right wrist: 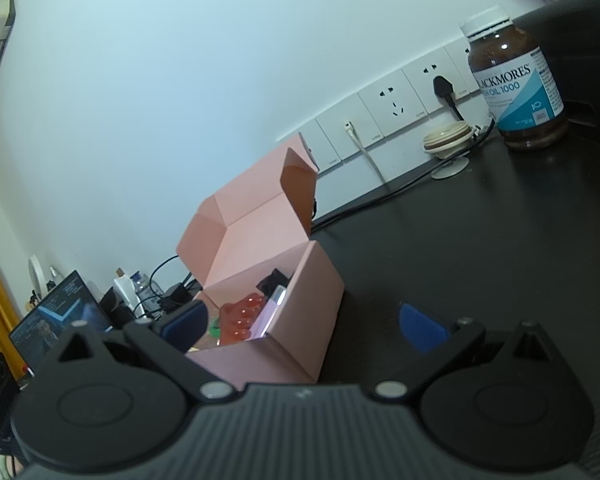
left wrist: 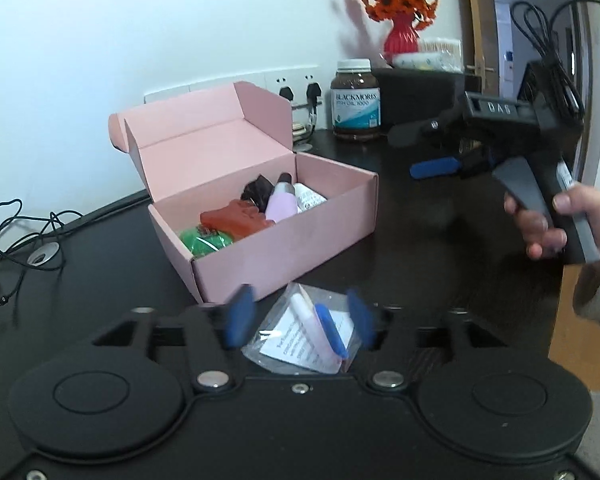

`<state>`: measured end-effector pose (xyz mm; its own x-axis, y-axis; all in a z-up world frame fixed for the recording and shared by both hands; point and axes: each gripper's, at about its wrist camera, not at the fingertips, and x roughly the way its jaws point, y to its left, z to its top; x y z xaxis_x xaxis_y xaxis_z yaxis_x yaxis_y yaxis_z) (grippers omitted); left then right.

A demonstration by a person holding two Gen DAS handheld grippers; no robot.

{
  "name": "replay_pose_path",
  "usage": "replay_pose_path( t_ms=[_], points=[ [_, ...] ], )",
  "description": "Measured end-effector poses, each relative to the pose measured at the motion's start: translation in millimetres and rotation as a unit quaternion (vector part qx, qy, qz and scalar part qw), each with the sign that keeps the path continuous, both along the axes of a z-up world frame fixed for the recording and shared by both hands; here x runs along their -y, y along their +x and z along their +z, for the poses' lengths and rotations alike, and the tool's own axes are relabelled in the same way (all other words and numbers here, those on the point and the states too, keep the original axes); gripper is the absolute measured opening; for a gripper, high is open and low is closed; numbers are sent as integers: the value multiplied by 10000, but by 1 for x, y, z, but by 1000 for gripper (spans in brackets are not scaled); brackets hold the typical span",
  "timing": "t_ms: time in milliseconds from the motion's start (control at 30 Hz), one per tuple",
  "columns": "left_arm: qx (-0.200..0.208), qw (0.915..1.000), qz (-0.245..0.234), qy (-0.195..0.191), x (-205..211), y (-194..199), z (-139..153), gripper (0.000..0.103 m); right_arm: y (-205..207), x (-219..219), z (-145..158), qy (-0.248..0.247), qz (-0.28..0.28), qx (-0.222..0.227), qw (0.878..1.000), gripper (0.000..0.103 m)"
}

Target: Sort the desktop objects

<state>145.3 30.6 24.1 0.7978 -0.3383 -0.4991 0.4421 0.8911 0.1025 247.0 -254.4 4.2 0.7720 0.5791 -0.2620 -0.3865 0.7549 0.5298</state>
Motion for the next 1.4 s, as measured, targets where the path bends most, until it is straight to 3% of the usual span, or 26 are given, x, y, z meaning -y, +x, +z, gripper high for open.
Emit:
replay_pose_path(
  t_ms=[467, 1400],
  points=[
    [-47, 10000, -50, 6, 4, 0, -4, 75, 0, 0, -1, 10, -1, -24, 10000, 102],
    [14, 10000, -8, 44, 5, -1, 1, 80, 2, -1, 0, 20, 1, -72, 10000, 102]
  ],
)
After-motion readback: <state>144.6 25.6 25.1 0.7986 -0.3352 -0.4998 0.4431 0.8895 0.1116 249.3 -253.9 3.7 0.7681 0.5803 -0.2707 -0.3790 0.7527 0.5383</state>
